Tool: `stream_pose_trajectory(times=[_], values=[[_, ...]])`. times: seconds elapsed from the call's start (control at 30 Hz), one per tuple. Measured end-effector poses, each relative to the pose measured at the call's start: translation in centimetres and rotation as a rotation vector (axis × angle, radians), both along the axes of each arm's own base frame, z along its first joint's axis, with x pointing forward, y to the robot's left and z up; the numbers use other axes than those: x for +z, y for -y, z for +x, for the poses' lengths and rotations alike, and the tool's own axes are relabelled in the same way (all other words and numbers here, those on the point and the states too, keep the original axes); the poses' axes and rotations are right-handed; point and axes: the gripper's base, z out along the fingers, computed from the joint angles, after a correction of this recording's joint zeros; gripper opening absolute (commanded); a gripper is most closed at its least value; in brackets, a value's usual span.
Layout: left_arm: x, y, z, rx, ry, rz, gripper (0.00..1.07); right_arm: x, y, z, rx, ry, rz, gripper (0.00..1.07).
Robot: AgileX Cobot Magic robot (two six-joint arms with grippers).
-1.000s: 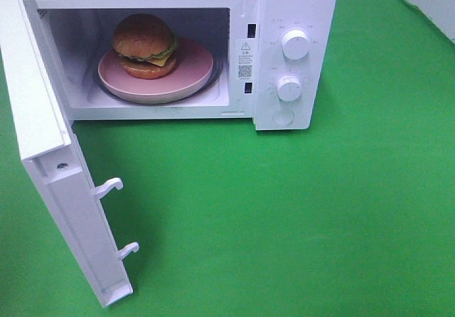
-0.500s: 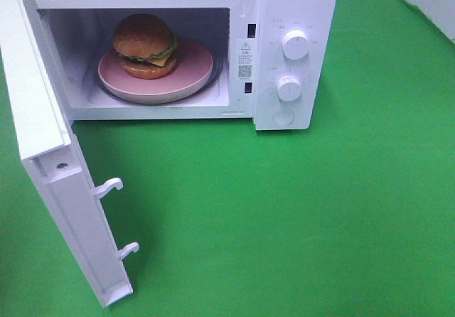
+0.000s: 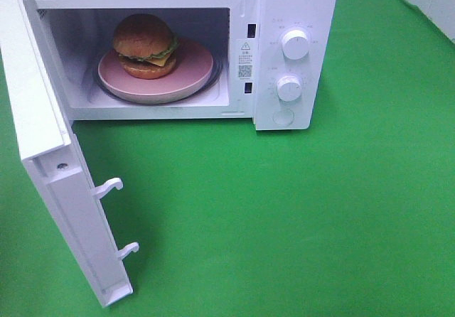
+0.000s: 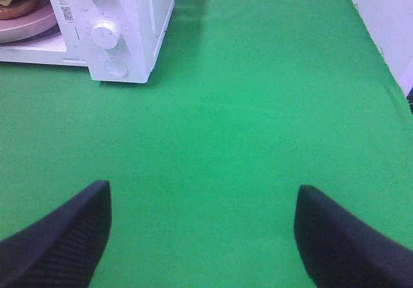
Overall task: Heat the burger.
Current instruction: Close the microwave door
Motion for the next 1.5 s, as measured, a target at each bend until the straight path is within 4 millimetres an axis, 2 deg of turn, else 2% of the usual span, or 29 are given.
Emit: stream_pose_trajectory(times=[0.33, 0.37, 0.47, 0.73, 0.83, 1.03, 1.5], values=[[-0.9, -0.2, 2.2, 0.008, -0.045, -0.001, 0.0, 0.0, 0.0, 0.0, 0.0, 0.0, 0.0, 0.75], [-1.4, -0.3, 3.3, 0.012, -0.066, -0.001, 0.0, 0.0, 0.0, 0.0, 0.0, 0.0, 0.0, 0.75], [-2.0, -0.4, 4.5, 0.015, -0.087, 0.003, 0.0, 0.0, 0.0, 0.0, 0.0, 0.0, 0.0, 0.75], [-2.9, -0.3, 6.7, -0.019, -0.062, 0.039, 0.0, 0.0, 0.0, 0.0, 0.0, 0.0, 0.0, 0.75], [-3.4, 0.2, 7.7, -0.086, -0.044, 0.055, 0.0, 0.0, 0.0, 0.0, 0.0, 0.0, 0.0, 0.75], [-4.2, 1.2, 8.5, -0.206, -0.032, 0.074, 0.0, 0.0, 0.0, 0.0, 0.0, 0.0, 0.0, 0.75], [-5.6, 2.4, 9.6, -0.342, -0.01, 0.056, 0.0, 0.0, 0.0, 0.0, 0.0, 0.0, 0.0, 0.75]])
